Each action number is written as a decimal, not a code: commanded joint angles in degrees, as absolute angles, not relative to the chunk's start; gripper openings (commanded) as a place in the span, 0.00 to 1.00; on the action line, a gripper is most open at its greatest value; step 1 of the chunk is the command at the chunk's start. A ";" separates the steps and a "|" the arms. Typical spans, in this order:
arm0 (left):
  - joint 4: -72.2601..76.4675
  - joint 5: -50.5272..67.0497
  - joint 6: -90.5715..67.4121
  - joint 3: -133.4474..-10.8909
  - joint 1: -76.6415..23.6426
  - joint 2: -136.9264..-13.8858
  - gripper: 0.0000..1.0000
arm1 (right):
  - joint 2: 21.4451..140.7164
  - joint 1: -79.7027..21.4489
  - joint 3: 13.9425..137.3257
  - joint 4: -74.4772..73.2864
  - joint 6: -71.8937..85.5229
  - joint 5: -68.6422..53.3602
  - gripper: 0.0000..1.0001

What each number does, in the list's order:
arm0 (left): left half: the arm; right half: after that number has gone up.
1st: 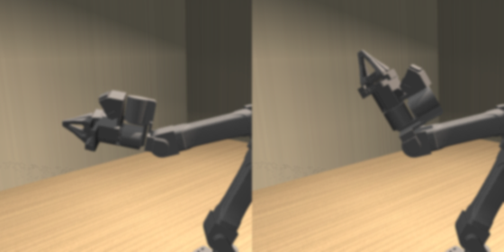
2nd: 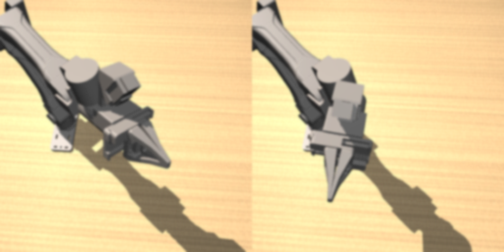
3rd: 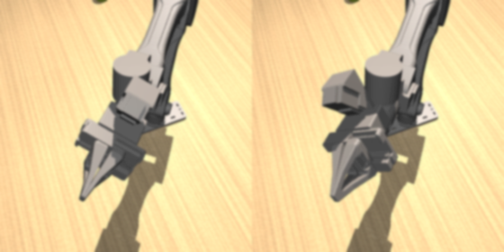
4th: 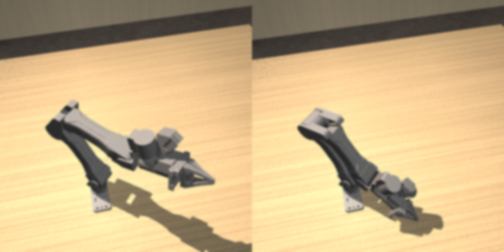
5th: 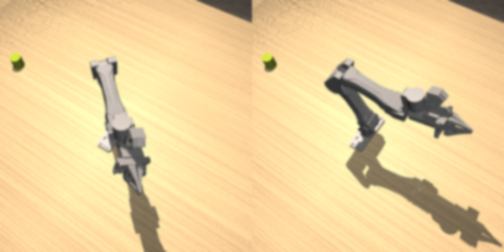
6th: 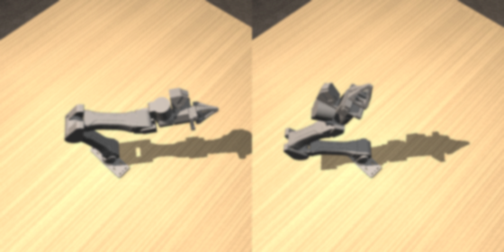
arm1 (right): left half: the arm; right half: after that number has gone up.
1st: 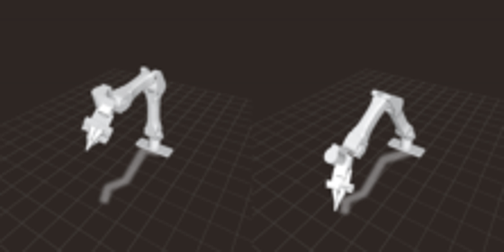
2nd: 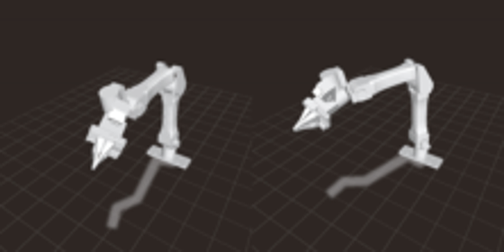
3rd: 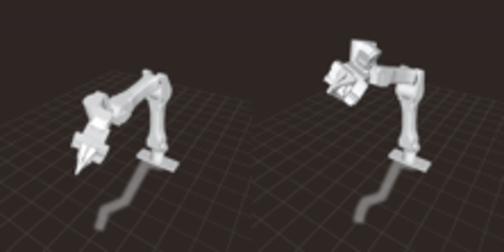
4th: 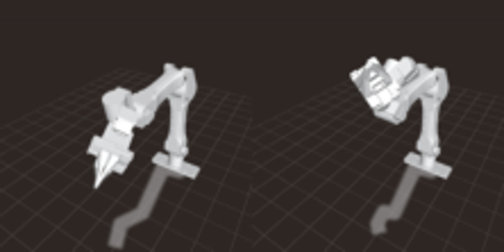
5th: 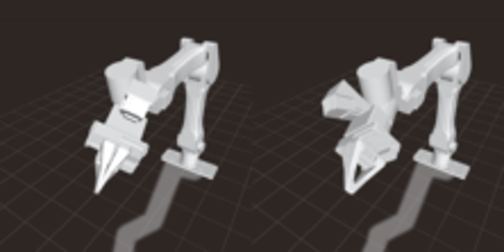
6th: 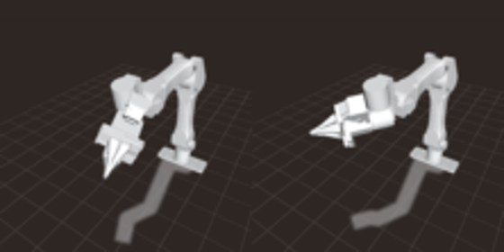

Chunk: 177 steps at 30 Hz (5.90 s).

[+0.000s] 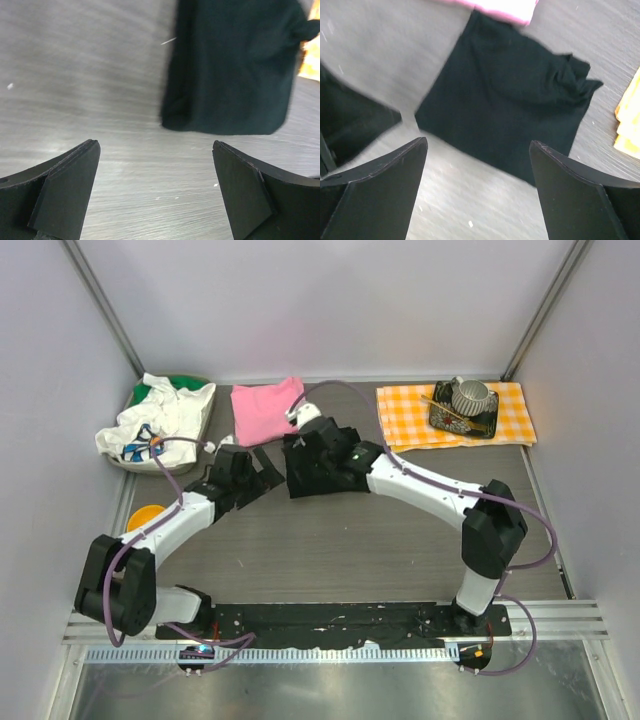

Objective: Fold and stack the t-shirts

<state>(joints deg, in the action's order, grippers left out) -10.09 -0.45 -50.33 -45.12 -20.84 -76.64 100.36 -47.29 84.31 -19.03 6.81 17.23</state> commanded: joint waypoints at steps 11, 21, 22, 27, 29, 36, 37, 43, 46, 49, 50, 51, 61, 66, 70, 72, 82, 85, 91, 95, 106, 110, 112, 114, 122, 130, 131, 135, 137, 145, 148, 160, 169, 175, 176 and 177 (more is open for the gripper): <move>-7.38 -6.86 -50.01 -37.09 -19.60 -76.02 1.00 | 97.12 -63.97 70.59 -19.64 -23.01 50.44 0.90; -2.82 -0.18 -50.80 -35.16 -14.94 -79.72 1.00 | 106.25 -67.32 62.67 -6.77 -28.74 58.71 0.90; -2.81 -0.18 -50.54 -35.16 -14.77 -79.63 1.00 | 107.22 -67.67 62.40 -6.42 -28.91 59.23 0.90; -1.32 2.72 -50.54 -34.63 -13.80 -80.24 1.00 | 111.26 -68.20 61.79 -3.96 -29.00 59.24 0.90; -1.14 2.90 -50.54 -34.63 -13.62 -80.60 1.00 | 112.41 -68.20 61.26 -2.11 -28.92 58.71 0.90; -0.53 3.96 -50.63 -35.07 -12.92 -82.79 1.00 | 115.40 -66.54 59.42 4.30 -29.00 57.48 0.90; -0.44 4.04 -50.63 -35.07 -12.75 -82.97 1.00 | 115.66 -66.10 59.24 5.70 -29.00 57.31 0.90; -0.35 4.66 -50.62 -35.33 -12.04 -84.99 1.00 | 117.51 -62.49 59.67 7.82 -28.83 54.76 0.89; -0.35 4.57 -50.63 -35.42 -11.69 -85.60 1.00 | 118.21 -60.56 60.55 7.47 -28.21 53.35 0.88; -0.26 5.45 -50.71 -36.12 -11.34 -86.57 1.00 | 118.83 -59.42 61.52 6.95 -27.60 51.86 0.81; -0.35 5.71 -50.80 -36.38 -11.42 -86.83 1.00 | 119.00 -59.33 62.05 6.77 -27.42 51.51 0.72; -0.35 5.97 -50.89 -36.47 -11.34 -86.92 1.00 | 119.44 -59.07 62.31 6.59 -27.33 51.07 0.67; 0.62 8.26 -51.33 -35.60 -11.25 -85.61 1.00 | 121.29 -58.62 64.77 2.73 -25.05 50.10 0.01; 3.25 9.66 -52.03 -33.23 -11.42 -84.99 1.00 | 118.66 -58.62 64.95 0.45 -23.74 49.40 0.01; 6.67 11.42 -53.52 -31.73 -11.60 -86.31 1.00 | 114.62 -58.62 65.04 -2.80 -22.33 47.64 0.01; 10.36 12.65 -55.80 -30.24 -11.78 -86.92 1.00 | 112.78 -58.62 65.30 -5.00 -21.89 47.02 0.01; 32.85 23.28 -68.64 -25.58 -13.18 -92.80 1.00 | 104.51 -58.89 64.51 -9.14 -21.09 47.46 0.01; 37.15 25.13 -71.27 -25.05 -13.27 -95.17 1.00 | 103.19 -58.89 65.04 -10.19 -21.27 47.29 0.01; 48.76 27.68 -78.04 -23.29 -13.36 -101.84 1.00 | 101.87 -59.32 65.04 -10.81 -21.62 47.64 0.01; 60.44 28.56 -83.92 -20.92 -13.36 -106.85 1.00 | 101.51 -59.41 65.04 -10.99 -21.53 47.64 0.01; 86.30 28.83 -94.48 -17.31 -11.25 -118.12 1.00 | 101.16 -59.94 63.46 -11.16 -21.36 48.25 0.01; 87.19 29.79 -94.75 -17.67 -10.37 -118.65 1.00 | 100.90 -60.03 63.11 -11.16 -21.27 48.34 0.01; 85.70 31.54 -94.49 -19.33 -10.02 -118.65 1.00 | 100.90 -60.12 63.11 -11.25 -21.10 48.34 0.01; 82.27 32.87 -94.22 -21.61 -10.02 -118.83 1.00 | 100.99 -60.21 63.11 -11.16 -21.09 48.43 0.01; 71.74 35.06 -90.71 -25.22 -10.02 -117.78 1.00 | 101.42 -61.08 63.98 -11.16 -21.53 49.22 0.01; 47.43 35.86 -80.35 -27.51 -10.02 -108.91 1.00 | 101.87 -61.44 64.69 -10.55 -23.29 50.18 0.01; 45.55 35.34 -78.59 -28.03 -10.02 -107.94 1.00 | 101.78 -61.52 64.86 -10.46 -23.47 50.36 0.01; 38.85 34.98 -76.11 -29.53 -10.02 -104.42 1.00 | 101.34 -61.61 65.04 -10.55 -23.82 50.80 0.01; 38.58 34.81 -76.20 -29.71 -10.11 -104.50 1.00 | 100.90 -61.79 65.21 -10.63 -23.99 50.80 0.01; 43.06 34.54 -78.83 -31.37 -11.69 -109.07 1.00 | 100.02 -63.45 66.00 -11.16 -23.99 52.20 0.01; 44.38 34.19 -79.80 -31.90 -12.65 -109.86 1.00 | 99.67 -63.89 66.88 -11.77 -24.08 52.21 0.01; 46.14 34.10 -80.33 -31.55 -13.71 -111.27 1.00 | 100.02 -65.56 68.82 -11.69 -24.70 53.44 0.01; 48.16 34.72 -80.86 -32.52 -13.71 -112.85 1.00 | 99.40 -67.23 67.41 -12.48 -22.77 53.70 0.01; 45.88 35.86 -80.07 -33.92 -13.71 -112.41 0.56 | 99.67 -67.94 67.41 -12.92 -22.32 53.88 0.01; 45.70 36.03 -79.98 -33.93 -13.71 -112.33 0.49 | 99.67 -67.85 67.41 -13.27 -22.24 54.05 0.01; 45.53 36.04 -79.98 -33.93 -13.71 -112.24 0.36 | 99.67 -68.03 67.41 -13.62 -21.71 54.23 0.01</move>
<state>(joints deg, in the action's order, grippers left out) 50.57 36.14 -80.60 -33.56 -13.45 -111.35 103.09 -67.20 66.24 -14.02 -23.33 51.81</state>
